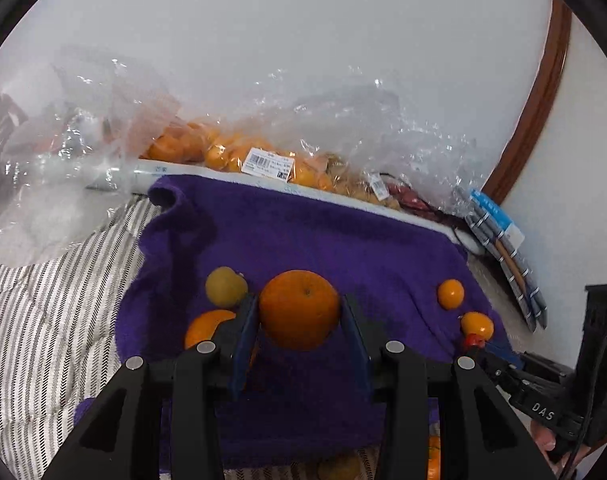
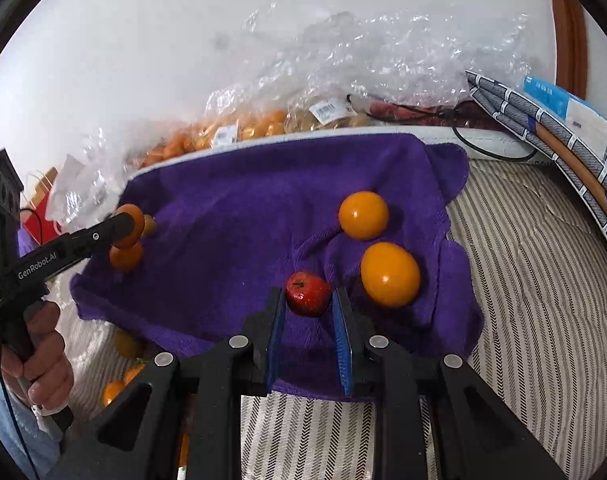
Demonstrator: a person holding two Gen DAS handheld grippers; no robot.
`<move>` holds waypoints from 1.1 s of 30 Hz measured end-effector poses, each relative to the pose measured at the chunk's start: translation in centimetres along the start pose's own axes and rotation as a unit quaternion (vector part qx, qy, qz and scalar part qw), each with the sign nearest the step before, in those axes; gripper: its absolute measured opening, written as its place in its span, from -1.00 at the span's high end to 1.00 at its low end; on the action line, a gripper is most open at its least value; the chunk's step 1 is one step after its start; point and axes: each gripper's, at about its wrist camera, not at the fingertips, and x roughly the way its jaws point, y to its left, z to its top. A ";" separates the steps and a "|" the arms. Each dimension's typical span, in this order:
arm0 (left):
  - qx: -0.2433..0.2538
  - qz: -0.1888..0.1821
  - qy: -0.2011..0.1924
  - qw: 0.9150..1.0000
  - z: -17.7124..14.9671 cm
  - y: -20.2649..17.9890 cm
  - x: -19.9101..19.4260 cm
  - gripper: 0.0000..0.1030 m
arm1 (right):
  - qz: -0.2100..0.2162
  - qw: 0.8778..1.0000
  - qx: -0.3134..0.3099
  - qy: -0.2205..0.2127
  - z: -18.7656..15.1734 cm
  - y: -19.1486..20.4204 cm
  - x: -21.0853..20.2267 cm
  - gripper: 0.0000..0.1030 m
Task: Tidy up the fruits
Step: 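Open the right gripper dropping the red fruit while the left gripper releases the mandarin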
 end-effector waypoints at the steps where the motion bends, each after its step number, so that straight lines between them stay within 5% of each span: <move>1: 0.002 0.001 0.003 1.000 -0.1 0.0 0.2 0.23 | -0.004 1.000 -0.003 0.000 0.0 0.0 0.0 0.53; 10: 0.019 -0.006 0.024 1.000 -0.6 -0.8 1.1 0.23 | 0.005 0.999 0.023 -0.028 0.3 -1.0 -1.3 0.16; 24: 0.045 0.012 0.052 0.998 -1.2 -1.6 1.9 0.23 | -0.061 0.994 0.031 -0.081 0.6 -1.1 -4.2 0.14; 33: 0.020 -0.010 0.020 1.000 -0.5 -0.9 0.0 0.07 | -0.018 0.998 0.000 -0.052 -3.0 3.0 -7.4 0.07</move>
